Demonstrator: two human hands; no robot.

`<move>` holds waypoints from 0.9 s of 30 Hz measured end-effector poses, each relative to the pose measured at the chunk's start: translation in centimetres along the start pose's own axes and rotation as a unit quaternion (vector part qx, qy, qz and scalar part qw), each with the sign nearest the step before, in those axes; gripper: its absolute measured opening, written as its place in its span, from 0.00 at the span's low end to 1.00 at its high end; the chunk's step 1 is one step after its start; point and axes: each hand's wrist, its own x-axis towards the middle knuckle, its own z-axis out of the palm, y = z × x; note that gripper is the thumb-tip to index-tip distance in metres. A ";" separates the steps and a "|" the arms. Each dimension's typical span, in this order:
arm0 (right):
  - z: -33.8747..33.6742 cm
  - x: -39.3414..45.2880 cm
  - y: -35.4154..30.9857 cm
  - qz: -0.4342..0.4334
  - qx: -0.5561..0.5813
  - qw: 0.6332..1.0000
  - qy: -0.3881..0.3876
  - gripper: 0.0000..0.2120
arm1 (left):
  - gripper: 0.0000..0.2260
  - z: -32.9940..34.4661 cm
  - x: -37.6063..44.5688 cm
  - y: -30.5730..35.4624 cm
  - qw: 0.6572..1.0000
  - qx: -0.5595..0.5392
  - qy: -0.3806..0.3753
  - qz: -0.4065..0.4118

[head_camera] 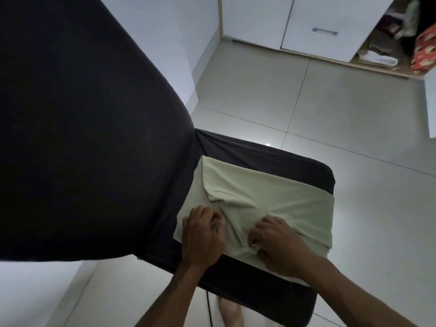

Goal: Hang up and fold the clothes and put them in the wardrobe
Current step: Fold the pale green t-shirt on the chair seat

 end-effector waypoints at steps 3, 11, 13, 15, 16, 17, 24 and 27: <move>-2.0 0.6 -0.3 0.113 0.204 0.972 -0.006 0.12 | 0.15 -1.0 -1.2 -0.4 0.994 -0.004 -0.088 0.073; -3.6 0.7 0.4 0.189 0.410 0.893 0.011 0.15 | 0.08 -0.6 -0.9 0.3 0.984 0.102 -0.093 0.116; -3.3 0.6 0.7 0.194 0.378 0.905 0.021 0.12 | 0.07 -1.2 -0.2 0.6 0.991 0.067 -0.072 0.086; -3.2 0.4 1.1 0.187 0.341 0.921 0.024 0.08 | 0.09 -2.3 0.2 0.6 0.995 0.024 -0.044 0.081; -3.1 0.3 1.1 0.179 0.327 0.928 0.019 0.09 | 0.09 -3.0 0.4 0.5 0.995 0.002 -0.050 0.083; -3.0 0.2 1.2 0.171 0.316 0.933 0.010 0.10 | 0.09 -3.8 0.6 0.5 0.993 -0.020 -0.074 0.089; -3.4 0.2 1.5 0.187 0.325 0.927 -0.022 0.11 | 0.12 -6.8 3.1 0.5 0.957 -0.174 -0.223 -0.058; -4.6 0.5 2.1 0.225 0.495 0.839 0.019 0.09 | 0.25 -6.3 5.0 2.6 0.896 -0.371 -0.209 -0.124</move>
